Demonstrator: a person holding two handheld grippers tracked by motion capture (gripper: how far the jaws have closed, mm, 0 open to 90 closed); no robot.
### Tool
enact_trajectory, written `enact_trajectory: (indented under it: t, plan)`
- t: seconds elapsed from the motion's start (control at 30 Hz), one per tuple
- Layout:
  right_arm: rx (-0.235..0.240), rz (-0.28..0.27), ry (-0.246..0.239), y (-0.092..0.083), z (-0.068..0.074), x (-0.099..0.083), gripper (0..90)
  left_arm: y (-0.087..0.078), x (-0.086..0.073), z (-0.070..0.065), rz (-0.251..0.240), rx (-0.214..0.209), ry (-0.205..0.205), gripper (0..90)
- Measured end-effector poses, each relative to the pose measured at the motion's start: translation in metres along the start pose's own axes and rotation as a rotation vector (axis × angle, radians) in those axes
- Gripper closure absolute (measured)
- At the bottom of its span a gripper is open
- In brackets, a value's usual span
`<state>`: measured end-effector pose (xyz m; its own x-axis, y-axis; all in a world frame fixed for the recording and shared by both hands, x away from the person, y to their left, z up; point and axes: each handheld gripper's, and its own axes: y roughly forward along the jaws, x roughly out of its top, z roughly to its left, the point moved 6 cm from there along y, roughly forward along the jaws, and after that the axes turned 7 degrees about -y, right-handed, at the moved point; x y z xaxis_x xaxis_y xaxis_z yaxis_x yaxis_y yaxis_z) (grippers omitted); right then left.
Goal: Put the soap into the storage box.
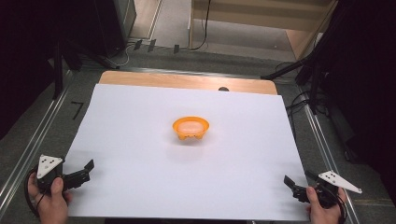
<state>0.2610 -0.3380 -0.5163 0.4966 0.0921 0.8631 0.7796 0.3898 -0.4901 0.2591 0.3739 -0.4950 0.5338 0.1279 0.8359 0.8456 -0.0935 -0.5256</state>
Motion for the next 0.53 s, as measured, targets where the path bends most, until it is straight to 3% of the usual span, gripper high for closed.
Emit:
enact_trajectory:
  t: [0.13, 0.27, 0.53]
  plan:
    - [-0.023, -0.022, -0.003, -0.008, -0.005, -0.004, 1.4, 0.000, 0.000, 0.000, -0.002, 0.000, 0.001, 0.1]
    - [-0.009, -0.059, 0.019, -0.012, -0.007, -0.005, 1.3, 0.000, 0.000, 0.000, -0.002, 0.000, -0.001, 0.0]
    - [-0.008, -0.060, 0.026, -0.012, -0.007, -0.006, 1.3, 0.000, 0.000, 0.000, 0.011, -0.005, 0.004, 0.0]
